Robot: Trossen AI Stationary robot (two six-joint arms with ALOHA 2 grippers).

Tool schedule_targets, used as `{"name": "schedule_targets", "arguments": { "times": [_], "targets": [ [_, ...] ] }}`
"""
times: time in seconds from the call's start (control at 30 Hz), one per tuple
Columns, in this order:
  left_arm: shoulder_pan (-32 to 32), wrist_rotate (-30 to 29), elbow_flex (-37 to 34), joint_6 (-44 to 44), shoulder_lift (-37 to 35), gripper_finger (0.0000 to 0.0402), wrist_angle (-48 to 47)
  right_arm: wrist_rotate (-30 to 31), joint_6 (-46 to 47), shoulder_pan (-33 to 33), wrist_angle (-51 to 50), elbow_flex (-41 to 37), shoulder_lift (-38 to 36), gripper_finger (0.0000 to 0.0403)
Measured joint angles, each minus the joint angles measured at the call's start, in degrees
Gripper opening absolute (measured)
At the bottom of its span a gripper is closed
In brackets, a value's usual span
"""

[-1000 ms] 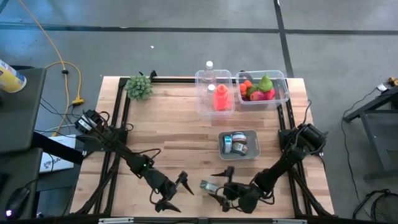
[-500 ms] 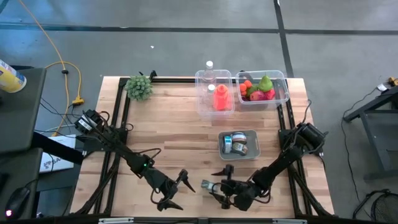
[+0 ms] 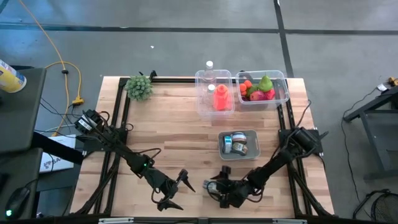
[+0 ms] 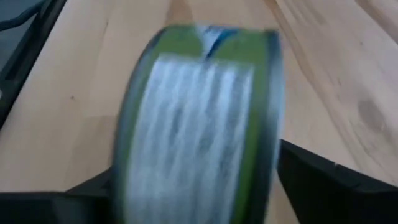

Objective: Pick & Place Food Item
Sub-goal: Put the green tuna can into the gray bin

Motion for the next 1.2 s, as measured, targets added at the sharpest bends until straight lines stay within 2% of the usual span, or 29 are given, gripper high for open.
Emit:
{"name": "schedule_targets", "arguments": {
  "times": [0.17, 0.33, 0.53, 0.7, 0.83, 0.93, 1.1, 1.2],
  "targets": [
    [0.0, 0.0, 0.0, -0.53, 0.0, 0.04, -0.02, 0.23, -0.38, -0.04, 0.65, 0.0, 0.0, 0.0216],
    [0.0, 0.0, 0.0, -0.63, -0.01, 0.04, -0.02, -0.82, -0.51, 0.31, 1.61, 0.0, -0.13, 0.0109],
    [-0.09, 0.0, 0.0, -0.98, 0.0, 0.04, -0.02, -0.08, -3.08, 2.06, -4.12, 2.09, -4.09, 0.0108],
    [-0.15, 0.0, 0.0, -2.93, -0.02, 0.04, -0.22, 12.46, -0.12, 6.19, -20.02, 5.49, -11.49, 0.0108],
    [-0.05, 0.0, 0.0, -3.47, -0.02, 0.04, -0.22, 22.88, 13.21, 9.28, -38.37, 7.43, -17.56, 0.0108],
    [-0.04, -0.02, 0.0, -3.45, -0.02, 0.04, -0.22, 26.14, 27.9, 10.78, -54.6, 7.39, -20.49, 0.0108],
    [-0.04, 0.0, 0.0, -3.45, -0.02, 0.04, -0.2, 20.31, 56.17, 8.94, -84.29, 7.36, -22.08, 0.0108],
    [-0.04, -0.02, -0.01, -3.44, -0.01, 0.04, -0.2, 14.29, 67.34, 6.52, -95.18, 6.99, -21.99, 0.0108]
  ]
}}
